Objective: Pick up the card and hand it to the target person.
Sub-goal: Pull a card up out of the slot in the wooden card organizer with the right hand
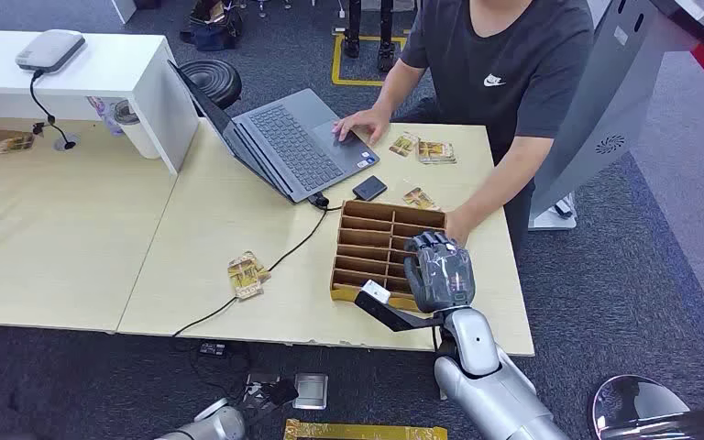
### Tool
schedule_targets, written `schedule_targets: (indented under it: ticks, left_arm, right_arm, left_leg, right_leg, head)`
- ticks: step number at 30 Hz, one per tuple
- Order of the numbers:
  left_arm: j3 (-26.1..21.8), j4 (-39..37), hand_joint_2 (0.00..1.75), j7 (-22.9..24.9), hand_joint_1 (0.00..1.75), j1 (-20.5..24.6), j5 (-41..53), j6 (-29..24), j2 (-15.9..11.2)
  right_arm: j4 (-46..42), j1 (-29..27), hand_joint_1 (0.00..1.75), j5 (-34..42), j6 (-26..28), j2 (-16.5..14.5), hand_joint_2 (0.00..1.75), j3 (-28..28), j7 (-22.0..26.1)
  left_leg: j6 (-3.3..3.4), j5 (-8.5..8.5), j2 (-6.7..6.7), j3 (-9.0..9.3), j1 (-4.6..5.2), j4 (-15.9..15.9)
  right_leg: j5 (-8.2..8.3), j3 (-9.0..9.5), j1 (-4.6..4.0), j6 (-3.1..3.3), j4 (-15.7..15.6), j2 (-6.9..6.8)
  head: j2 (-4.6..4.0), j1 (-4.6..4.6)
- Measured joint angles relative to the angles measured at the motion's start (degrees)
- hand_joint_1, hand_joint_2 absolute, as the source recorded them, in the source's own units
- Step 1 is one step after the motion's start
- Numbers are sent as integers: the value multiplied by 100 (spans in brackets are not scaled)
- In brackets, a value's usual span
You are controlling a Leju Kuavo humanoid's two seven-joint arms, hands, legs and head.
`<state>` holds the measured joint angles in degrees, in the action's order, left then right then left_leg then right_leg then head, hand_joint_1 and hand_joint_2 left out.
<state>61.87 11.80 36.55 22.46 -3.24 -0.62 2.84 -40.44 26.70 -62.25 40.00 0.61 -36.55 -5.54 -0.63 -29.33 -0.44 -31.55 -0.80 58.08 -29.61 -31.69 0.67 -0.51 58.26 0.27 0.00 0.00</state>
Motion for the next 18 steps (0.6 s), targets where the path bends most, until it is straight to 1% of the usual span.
schedule_targets:
  ticks: [15, 18]
  left_arm:
    - [6, -2, 0, 2, 0, 8, 8, 9, 4]
    - [-4, -2, 0, 2, 0, 5, 4, 13, -1]
  right_arm:
    - [93, -83, 175, 38, 0, -56, 175, 74, 87]
    - [-63, -138, 175, -49, 0, -74, 175, 239, 178]
  left_leg:
    - [-1, 0, -1, 3, -2, -1]
    - [-1, 0, -1, 4, -2, -2]
  right_leg:
    - [0, 4, -2, 1, -2, -1]
    - [-1, 5, -2, 1, -3, -2]
  head:
    - [0, 0]
    - [0, 0]
